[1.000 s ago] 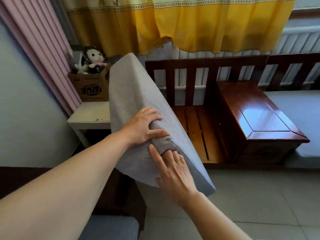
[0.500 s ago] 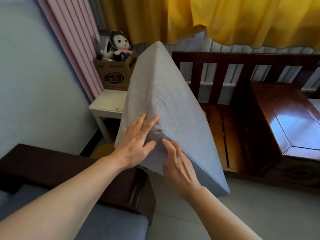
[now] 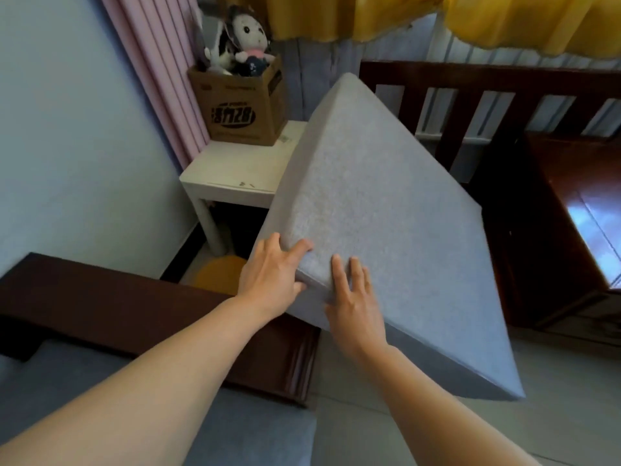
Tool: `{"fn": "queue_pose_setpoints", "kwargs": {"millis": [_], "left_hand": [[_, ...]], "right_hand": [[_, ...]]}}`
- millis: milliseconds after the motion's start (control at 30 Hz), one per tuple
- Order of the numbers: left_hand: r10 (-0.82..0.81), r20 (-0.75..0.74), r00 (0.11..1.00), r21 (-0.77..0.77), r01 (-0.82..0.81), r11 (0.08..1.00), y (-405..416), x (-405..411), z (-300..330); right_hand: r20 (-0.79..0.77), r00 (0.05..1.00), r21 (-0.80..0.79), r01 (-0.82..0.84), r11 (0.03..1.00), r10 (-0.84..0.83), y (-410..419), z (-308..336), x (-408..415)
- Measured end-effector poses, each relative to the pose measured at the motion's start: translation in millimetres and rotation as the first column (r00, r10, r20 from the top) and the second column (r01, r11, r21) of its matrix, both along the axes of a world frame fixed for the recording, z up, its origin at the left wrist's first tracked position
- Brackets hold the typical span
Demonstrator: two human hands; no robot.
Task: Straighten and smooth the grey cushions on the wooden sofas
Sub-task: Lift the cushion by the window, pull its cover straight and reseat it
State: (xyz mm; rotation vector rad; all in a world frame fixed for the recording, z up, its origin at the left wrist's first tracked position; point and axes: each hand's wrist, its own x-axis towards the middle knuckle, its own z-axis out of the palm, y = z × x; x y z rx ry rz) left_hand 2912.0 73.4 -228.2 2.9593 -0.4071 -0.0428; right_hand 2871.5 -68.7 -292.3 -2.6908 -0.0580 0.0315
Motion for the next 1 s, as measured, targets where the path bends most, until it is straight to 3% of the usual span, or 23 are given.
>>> {"fn": "queue_pose_setpoints", "kwargs": {"millis": [200, 467, 767, 900, 1000], "left_hand": [[-0.006, 0.014, 1.000, -0.130, 0.008, 0.991, -19, 5, -31], [-0.081, 0.055, 0.995, -0.115, 0.087, 0.990, -21, 11, -33], [-0.061, 0.118, 0.991, 0.071, 0.053, 0.996, -31, 0, -25], [-0.180, 0.135, 0.974, 0.144, 0.161, 0.976, -47, -5, -19], [-0.269, 0.063, 0.961, 0.204, 0.252, 0.946, -72, -6, -15]], "right_hand": [[-0.075, 0.996, 0.015, 0.044, 0.999, -0.043, -25, -20, -6], [-0.110, 0.994, 0.080, 0.018, 0.997, -0.010, -39, -21, -9], [-0.155, 0.988, 0.065, 0.019, 0.998, -0.009, -50, -9, -22], [-0.232, 0.966, 0.022, 0.119, 0.993, -0.110, -69, -10, -38], [-0.217, 0.964, -0.014, 0.153, 0.988, -0.153, -92, -11, -47]]}}
